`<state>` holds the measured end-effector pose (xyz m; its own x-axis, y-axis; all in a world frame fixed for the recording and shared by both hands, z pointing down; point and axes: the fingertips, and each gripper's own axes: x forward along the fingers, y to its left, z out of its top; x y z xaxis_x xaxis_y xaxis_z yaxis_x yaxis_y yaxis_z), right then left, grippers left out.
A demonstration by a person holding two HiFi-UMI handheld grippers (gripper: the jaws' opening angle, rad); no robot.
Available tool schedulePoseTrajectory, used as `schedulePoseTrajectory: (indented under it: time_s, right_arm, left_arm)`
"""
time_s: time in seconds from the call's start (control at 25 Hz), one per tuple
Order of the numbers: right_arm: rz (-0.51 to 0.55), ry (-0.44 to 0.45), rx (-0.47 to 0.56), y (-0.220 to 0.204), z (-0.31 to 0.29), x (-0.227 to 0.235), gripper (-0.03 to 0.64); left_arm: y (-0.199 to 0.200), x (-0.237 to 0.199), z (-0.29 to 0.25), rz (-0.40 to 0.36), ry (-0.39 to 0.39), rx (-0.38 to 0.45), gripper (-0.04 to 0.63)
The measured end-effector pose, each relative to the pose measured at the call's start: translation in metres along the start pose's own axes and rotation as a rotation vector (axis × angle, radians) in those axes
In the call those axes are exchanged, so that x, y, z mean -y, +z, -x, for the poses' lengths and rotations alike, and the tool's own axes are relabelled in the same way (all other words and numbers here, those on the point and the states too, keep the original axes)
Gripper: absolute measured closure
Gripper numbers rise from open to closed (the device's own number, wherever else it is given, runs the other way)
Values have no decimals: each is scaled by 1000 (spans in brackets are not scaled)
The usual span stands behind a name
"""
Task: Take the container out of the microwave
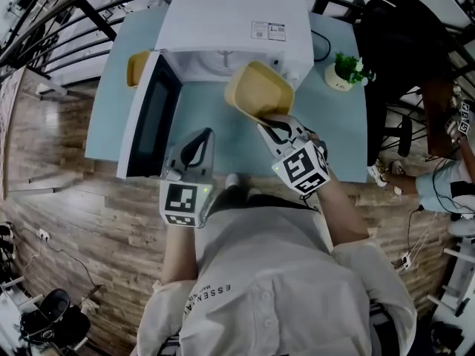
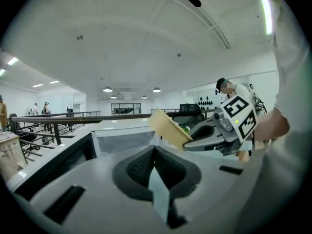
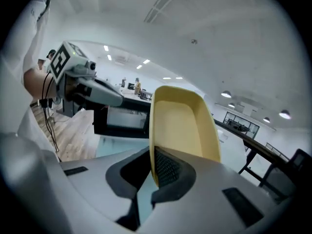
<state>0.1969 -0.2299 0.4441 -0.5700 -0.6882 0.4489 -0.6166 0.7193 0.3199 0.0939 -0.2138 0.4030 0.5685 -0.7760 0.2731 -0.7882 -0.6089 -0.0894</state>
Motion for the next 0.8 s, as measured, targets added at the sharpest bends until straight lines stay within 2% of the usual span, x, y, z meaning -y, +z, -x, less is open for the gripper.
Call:
schedulePoseTrajectory:
  time_s: [0.16, 0.28, 0.56, 0.8]
  right_arm:
    - [-185, -62, 114, 22, 13, 19, 594]
    - [-267, -109, 176, 33, 20, 33, 594]
    - [-354, -266, 298, 49, 28, 64, 594]
    - [-400, -377, 340, 49, 33, 83, 594]
  left_arm:
    - [5, -6, -4, -16, -3, 5, 594]
    - [8, -14, -8, -24, -6, 1, 594]
    - [29, -36, -21, -62, -35, 37, 594]
    - [39, -53, -35, -66, -45, 57, 594]
